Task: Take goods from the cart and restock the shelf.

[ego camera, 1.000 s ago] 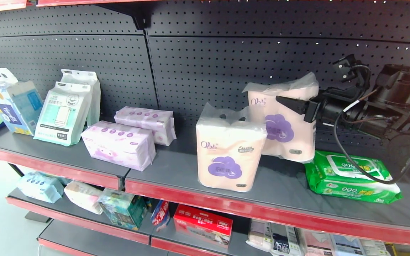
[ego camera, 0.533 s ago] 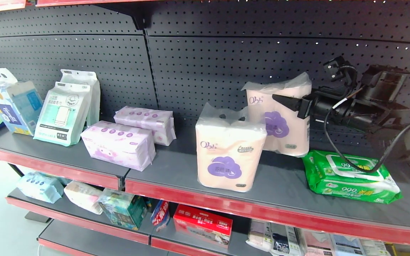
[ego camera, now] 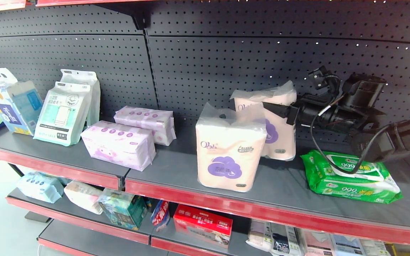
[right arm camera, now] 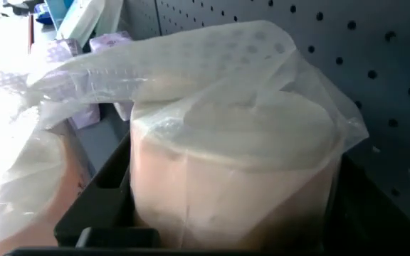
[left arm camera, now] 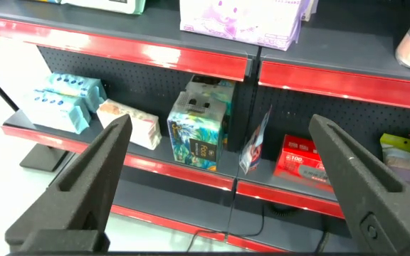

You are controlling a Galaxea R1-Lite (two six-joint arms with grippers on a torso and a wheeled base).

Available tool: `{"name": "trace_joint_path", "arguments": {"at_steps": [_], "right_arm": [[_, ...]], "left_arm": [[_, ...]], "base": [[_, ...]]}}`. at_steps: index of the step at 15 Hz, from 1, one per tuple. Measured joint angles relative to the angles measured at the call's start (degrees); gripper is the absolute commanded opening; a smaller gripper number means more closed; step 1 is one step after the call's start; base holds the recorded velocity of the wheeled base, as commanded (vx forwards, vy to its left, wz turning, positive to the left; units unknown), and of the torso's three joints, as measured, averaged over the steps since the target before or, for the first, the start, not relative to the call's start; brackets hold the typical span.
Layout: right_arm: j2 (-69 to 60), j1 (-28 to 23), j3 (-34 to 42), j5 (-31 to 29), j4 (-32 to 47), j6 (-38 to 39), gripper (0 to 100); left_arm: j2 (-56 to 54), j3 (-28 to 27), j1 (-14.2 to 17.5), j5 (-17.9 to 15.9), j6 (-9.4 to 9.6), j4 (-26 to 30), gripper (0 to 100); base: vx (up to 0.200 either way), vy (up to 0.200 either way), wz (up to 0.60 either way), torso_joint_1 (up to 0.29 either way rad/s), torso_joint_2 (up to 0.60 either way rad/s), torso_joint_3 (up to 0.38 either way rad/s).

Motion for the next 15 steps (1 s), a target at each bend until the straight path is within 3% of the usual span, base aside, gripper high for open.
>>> {"name": "trace_joint_path", "arguments": {"at_steps": [12,15], "right_arm": [[7.78,1.84,-3.47,2.17,-9.31,2.47,0],[8.72,1.58,-3.41,5.51,-10.93,2.5,0]], "left_arm": [[0.0,0.0,0.0,0.02,0.0,0.0,100],[0.0,0.0,0.0,0.0,0.0,0.0,100]], "base": [[0.0,0.0,0.0,0.0,0.0,0.0],[0.0,0.0,0.0,0.0,0.0,0.0]]}}
